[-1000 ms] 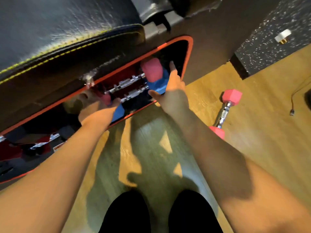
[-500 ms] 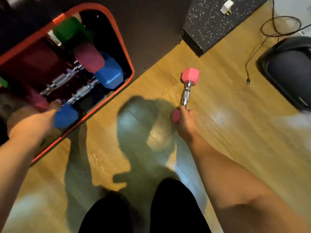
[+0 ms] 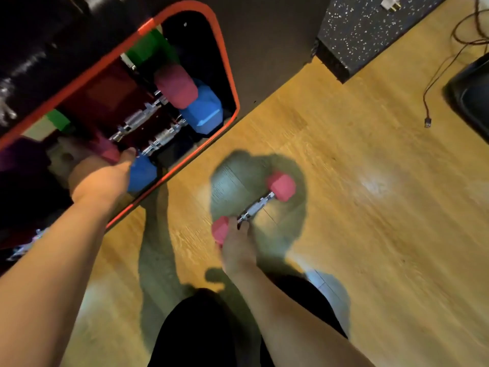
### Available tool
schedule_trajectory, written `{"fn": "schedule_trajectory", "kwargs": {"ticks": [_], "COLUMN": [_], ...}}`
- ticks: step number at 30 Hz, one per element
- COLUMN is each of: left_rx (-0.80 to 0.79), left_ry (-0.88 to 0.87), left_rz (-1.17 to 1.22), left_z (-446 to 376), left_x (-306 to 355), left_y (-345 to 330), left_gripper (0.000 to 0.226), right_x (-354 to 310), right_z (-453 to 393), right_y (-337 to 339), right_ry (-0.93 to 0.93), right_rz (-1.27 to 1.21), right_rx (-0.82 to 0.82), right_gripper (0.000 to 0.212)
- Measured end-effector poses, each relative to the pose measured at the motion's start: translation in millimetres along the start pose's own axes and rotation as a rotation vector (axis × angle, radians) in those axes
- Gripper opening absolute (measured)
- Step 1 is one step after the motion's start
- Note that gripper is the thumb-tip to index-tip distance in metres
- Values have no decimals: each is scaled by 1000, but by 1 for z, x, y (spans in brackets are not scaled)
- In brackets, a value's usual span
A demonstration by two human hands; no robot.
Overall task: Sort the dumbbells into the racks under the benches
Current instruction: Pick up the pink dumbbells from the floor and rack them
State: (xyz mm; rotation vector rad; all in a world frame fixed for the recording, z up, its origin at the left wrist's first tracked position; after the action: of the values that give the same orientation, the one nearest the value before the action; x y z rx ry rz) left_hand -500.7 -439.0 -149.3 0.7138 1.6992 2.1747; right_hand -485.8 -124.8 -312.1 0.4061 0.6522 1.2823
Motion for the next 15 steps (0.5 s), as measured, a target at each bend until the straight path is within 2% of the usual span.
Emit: {"fn": "schedule_trajectory", "kwargs": {"ticks": [4,7,9,10,12,13,14,15], "left_rx": [-179,-207,-205,-175,-50,38,108,148], "left_ry": [38,28,32,34,17,8,15,16], "left_rz": [-35,3,53,98,229,337,459,566], "left_z": [3,0,2,5,18,29,42,59], "left_x": [-1,-4,-10,-14,-21,-26,-31,-33], "left_y": [-11,-13,-16,-17,-13,-13,-16,-24], "left_gripper": [89,90,88,84,75,75,86,97], "right_x": [-24,-31,-32,-35,-41,-42,-41,-37], "right_z": [29,29,26,25,28,30,25,15], "right_y": [-54,-52,-29,-7,49,73,91,100], "right_ry": [157,254,304,348,493,547,545,480], "right_rz": [64,144,120,61,-43,-34,15,92], "right_rx": [-151,-197,-167,-89,211,366,469,496], "right_gripper": [68,62,49,38,20,19,27,39]}}
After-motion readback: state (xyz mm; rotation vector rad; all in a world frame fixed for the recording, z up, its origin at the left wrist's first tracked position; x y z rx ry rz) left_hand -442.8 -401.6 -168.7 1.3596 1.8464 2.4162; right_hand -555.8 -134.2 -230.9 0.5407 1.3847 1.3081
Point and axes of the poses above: each hand's wrist, its own z-axis away from the middle knuckle, its own y-axis out of the back of the hand, x = y × z, the point moved 10 cm from there along -z, towards the middle knuckle, and after that the axes turned 13 degrees about -y, right-handed, at the moved point
